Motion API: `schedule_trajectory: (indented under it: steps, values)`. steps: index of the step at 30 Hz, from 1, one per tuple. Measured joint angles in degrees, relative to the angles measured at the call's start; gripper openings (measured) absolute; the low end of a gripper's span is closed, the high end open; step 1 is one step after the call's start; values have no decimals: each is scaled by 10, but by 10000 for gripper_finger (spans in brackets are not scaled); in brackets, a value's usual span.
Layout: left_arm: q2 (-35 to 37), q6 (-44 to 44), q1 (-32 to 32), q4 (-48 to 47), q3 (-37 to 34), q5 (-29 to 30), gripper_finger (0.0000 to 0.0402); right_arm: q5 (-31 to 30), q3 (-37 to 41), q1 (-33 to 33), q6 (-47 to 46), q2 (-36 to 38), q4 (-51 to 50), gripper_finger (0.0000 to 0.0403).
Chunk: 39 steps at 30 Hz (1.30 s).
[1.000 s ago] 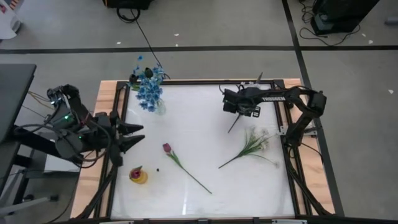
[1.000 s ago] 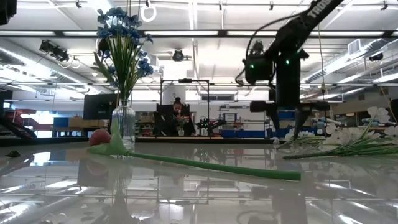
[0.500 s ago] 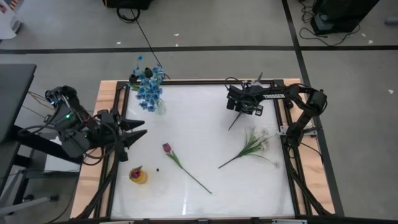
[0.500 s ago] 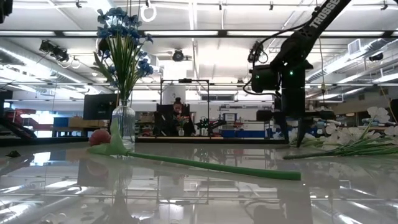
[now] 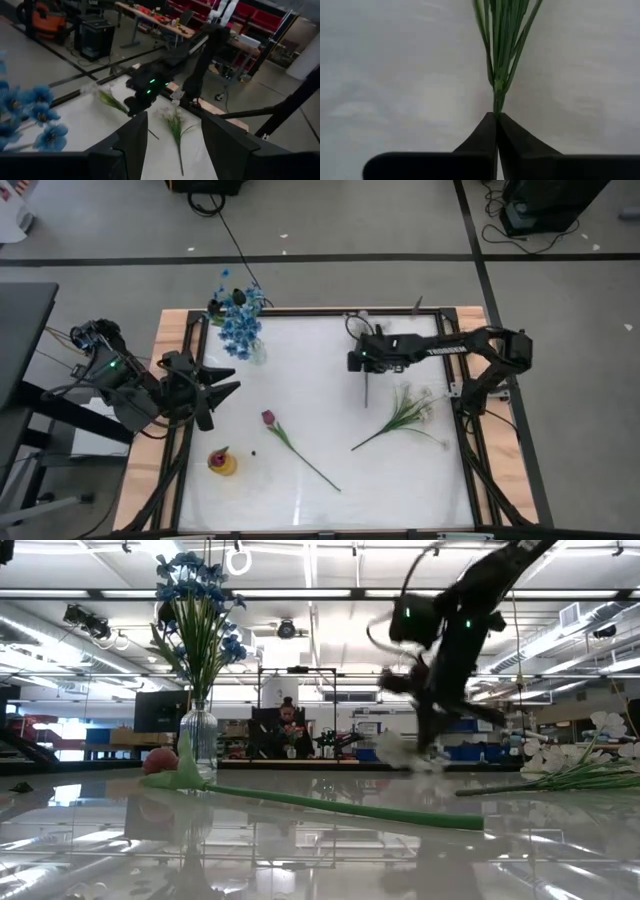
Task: Sort flowers into vase by color
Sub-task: Put the top white flowers in the yellow vase
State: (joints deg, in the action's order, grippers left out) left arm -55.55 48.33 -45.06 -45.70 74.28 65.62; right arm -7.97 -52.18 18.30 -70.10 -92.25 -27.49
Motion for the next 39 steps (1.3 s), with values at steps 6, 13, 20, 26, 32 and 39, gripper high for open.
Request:
schedule_trajectory:
  steps: [6,13,20,26,32,39]
  values:
    - [0,57,11,-51,0,-60,190,-51,0,-108,17,40,183,8]
    - [0,55,51,-54,0,-184,190,-91,-2,-197,213,46,494,8]
    - [0,-34,123,-13,0,-240,190,-128,-2,-260,435,46,673,8]
    - [-26,-177,211,111,0,-328,225,-115,-40,-290,565,43,686,8]
    - [-66,-262,282,185,0,-390,281,-100,-82,-299,655,42,667,8]
    - [-106,-349,322,326,0,-454,301,-100,-88,-297,663,42,647,8]
